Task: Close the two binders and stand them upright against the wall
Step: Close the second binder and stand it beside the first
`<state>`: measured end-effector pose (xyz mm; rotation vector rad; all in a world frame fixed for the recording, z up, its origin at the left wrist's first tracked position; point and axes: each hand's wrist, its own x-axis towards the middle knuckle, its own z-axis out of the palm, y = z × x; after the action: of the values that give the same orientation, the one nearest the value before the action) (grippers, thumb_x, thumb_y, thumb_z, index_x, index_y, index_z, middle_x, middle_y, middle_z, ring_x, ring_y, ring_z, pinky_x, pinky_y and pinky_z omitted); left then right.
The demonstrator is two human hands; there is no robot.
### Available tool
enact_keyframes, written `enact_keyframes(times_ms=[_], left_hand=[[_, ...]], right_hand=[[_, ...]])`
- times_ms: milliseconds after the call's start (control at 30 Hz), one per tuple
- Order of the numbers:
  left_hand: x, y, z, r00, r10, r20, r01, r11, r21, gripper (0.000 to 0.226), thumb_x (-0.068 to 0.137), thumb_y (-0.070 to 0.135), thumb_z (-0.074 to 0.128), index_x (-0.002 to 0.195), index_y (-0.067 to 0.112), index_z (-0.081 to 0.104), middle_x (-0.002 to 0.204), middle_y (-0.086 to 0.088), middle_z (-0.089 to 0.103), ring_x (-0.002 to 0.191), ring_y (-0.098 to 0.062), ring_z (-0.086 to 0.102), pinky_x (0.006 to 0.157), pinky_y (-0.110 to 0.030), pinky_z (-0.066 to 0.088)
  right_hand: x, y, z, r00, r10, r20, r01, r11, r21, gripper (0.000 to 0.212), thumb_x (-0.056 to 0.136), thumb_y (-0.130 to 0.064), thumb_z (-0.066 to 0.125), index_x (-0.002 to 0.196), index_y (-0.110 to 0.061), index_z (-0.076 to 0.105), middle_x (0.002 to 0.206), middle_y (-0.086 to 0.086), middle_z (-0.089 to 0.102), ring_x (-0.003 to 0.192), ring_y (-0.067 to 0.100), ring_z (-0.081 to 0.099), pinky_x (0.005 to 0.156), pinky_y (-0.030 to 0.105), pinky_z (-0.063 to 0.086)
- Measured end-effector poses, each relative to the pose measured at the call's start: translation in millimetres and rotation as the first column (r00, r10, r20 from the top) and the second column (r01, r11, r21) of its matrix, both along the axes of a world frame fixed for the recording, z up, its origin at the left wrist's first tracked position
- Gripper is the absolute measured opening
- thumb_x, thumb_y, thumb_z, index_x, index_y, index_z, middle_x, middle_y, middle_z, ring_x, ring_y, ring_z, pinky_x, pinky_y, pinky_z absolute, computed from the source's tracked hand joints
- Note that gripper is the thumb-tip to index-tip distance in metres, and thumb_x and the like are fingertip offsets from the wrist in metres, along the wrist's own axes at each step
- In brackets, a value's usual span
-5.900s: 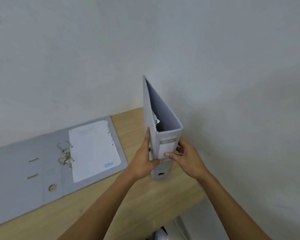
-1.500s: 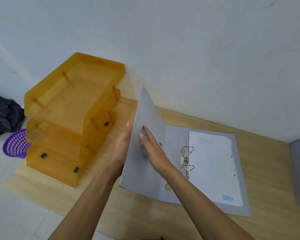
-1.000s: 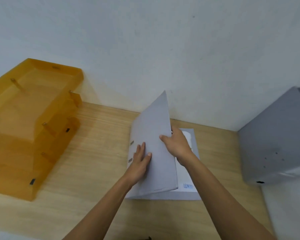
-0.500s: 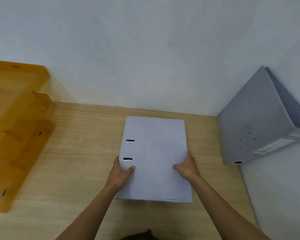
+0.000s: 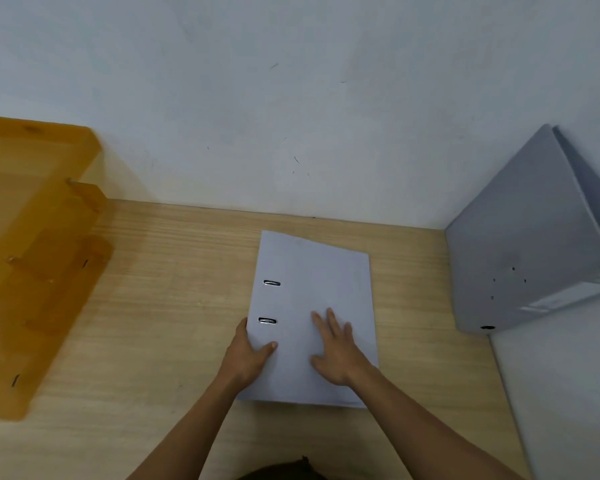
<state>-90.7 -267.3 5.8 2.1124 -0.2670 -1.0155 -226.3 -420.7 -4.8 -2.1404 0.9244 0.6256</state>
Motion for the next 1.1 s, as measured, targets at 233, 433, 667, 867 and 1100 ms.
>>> enact_keyframes(times_ms=[233,433,667,867,1100], left_hand=[[11.2,-9.9,12.8,0.935,0.216,-0.281,-0.242,0.968,-0.061,0.054,0.077,0.058,0.070,0.110,0.016,0.070,0.102,-0.006,0.079,0.089,-0.023,0.072,0.070,-0.032,0.052],[7.9,-13.5,26.7,0.792,0.157,-0.591,-0.317,0.932,-0.177,0.076,0.091,0.072,0.038,0.134,0.013,0.061,0.122,-0.017,0.072,0.111,-0.035,0.068,0.092,-0.046,0.053],[-22.2,-40.4,72.3,0.720,-0.137,-0.680,-0.222,0.884,-0.412,0.055,0.095,0.059,0.047,0.132,0.023,0.064,0.128,-0.014,0.071,0.117,-0.033,0.068,0.102,-0.051,0.051],[-38.0,-60.7,105.3,0.830,-0.330,-0.449,0.028,0.830,-0.558,0.049,0.097,0.040,0.055,0.141,0.019,0.052,0.130,-0.007,0.071,0.118,-0.026,0.068,0.097,-0.042,0.056],[-69.9,-94.0,114.8,0.868,-0.489,-0.082,0.357,0.731,-0.581,0.067,0.085,0.015,0.077,0.143,0.025,0.046,0.131,0.003,0.068,0.114,-0.012,0.069,0.086,-0.028,0.059]], right_hand=[[0.6,0.1,10.6,0.972,-0.221,0.075,0.205,0.962,0.181,0.084,0.096,-0.048,0.055,0.161,-0.031,0.004,0.170,-0.004,-0.016,0.154,0.036,-0.021,0.124,0.053,0.005],[5.4,-2.8,49.3,0.858,-0.501,0.113,0.429,0.820,0.379,0.086,0.094,-0.068,0.040,0.161,-0.034,-0.002,0.169,-0.002,-0.021,0.154,0.030,-0.024,0.124,0.057,-0.005],[-1.3,-0.6,77.4,0.808,-0.551,0.208,0.445,0.802,0.398,0.091,0.089,-0.079,0.028,0.159,-0.035,-0.009,0.170,-0.006,-0.016,0.156,0.023,-0.018,0.123,0.060,-0.006],[-27.1,-12.3,96.2,0.699,-0.595,0.396,0.400,0.785,0.472,0.107,0.068,-0.097,0.037,0.155,-0.052,-0.008,0.169,-0.018,0.004,0.156,0.012,0.010,0.124,0.055,0.015],[-81.6,-45.9,145.1,0.503,-0.494,0.709,0.342,0.867,0.362,0.081,0.090,-0.039,0.071,0.157,-0.040,0.027,0.148,-0.036,0.040,0.129,-0.020,0.043,0.097,0.009,0.046]])
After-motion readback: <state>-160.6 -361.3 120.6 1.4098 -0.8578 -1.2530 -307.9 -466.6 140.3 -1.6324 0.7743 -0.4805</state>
